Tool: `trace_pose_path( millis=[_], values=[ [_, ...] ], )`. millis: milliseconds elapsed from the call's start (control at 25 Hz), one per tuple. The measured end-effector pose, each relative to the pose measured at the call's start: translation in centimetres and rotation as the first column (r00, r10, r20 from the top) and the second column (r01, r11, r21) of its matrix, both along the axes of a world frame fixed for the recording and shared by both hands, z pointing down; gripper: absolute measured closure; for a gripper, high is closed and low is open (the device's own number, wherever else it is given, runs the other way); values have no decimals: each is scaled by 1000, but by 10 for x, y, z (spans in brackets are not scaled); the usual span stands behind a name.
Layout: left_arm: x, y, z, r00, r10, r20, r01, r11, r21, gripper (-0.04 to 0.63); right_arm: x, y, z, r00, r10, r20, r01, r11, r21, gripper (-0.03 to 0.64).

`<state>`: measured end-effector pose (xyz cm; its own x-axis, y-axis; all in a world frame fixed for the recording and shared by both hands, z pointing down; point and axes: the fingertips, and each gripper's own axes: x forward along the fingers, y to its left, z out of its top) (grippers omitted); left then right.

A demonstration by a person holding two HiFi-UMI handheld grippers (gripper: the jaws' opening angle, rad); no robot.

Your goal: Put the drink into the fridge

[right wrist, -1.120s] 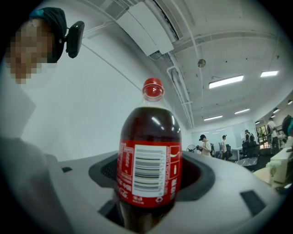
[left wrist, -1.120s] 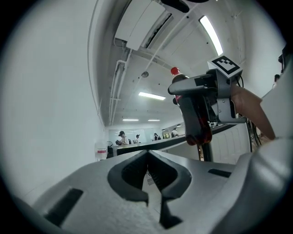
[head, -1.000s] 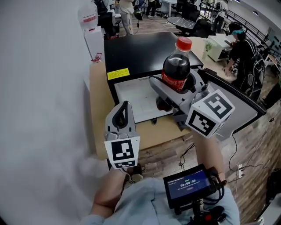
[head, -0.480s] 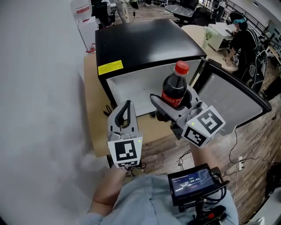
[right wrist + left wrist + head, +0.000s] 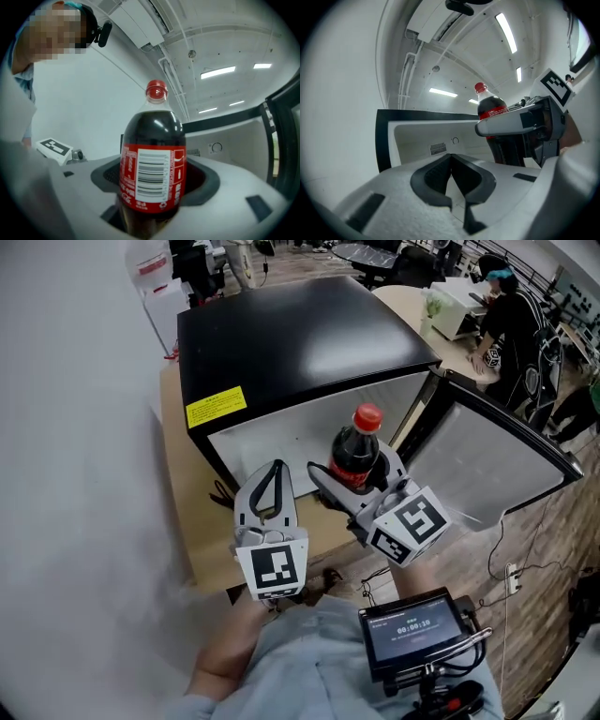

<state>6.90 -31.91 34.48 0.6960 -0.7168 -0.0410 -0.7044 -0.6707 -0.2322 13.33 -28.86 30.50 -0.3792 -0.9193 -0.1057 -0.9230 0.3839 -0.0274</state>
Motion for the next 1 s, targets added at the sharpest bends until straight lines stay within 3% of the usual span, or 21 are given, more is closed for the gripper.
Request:
trace_pose_path(
  millis=[640,1000],
  values=[
    [8,-34,40,984,-177,-30,176,984,-27,586,14,-37,62,990,-138,-43,139,990,15,301],
    [12,-47,59,979,-203,-23,202,979,-42,586,28,-60,86,991,-135,-7,135,991,5,302]
  ],
)
